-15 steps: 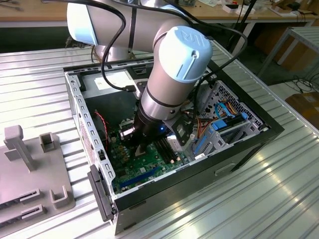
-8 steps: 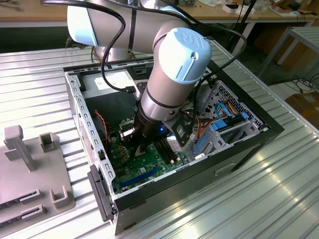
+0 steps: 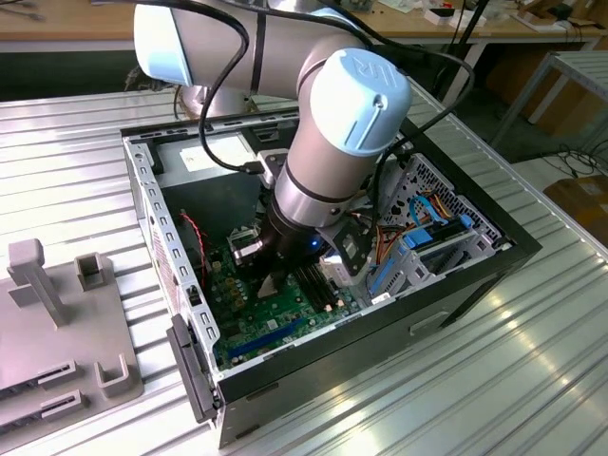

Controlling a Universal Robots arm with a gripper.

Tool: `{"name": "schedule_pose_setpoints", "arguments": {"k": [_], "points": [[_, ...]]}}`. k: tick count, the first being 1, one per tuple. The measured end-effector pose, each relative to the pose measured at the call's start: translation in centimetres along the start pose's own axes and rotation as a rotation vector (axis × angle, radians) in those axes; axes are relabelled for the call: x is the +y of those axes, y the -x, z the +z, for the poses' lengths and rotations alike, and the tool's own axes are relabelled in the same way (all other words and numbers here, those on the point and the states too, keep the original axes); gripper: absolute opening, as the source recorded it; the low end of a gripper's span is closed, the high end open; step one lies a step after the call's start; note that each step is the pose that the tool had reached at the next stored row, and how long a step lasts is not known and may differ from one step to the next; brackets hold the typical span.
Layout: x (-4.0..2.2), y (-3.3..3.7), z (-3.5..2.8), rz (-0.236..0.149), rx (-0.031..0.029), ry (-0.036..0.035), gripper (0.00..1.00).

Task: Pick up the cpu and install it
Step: 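Place the cpu into insertion slot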

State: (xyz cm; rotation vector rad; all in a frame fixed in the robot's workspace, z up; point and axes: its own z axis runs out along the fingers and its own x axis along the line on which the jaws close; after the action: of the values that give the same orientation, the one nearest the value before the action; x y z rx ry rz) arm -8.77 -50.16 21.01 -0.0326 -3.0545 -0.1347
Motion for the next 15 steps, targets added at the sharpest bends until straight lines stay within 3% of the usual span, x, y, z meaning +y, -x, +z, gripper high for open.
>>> {"name": "schedule_pose_setpoints", "arguments": {"k": [2,3,8,15], "points": [[0.0,0.0,-0.01,0.0,0.0001,-0.0001,0.44],[-0.01,0.0,0.05,0.0,0.0001,-0.0002,0.51],[-0.06,0.0,0.73,0.006,-0.0004,0.0002,0.51],[-0.07,-0.04,0.89,0.007,-0.0005,0.0002,0.51]]}}
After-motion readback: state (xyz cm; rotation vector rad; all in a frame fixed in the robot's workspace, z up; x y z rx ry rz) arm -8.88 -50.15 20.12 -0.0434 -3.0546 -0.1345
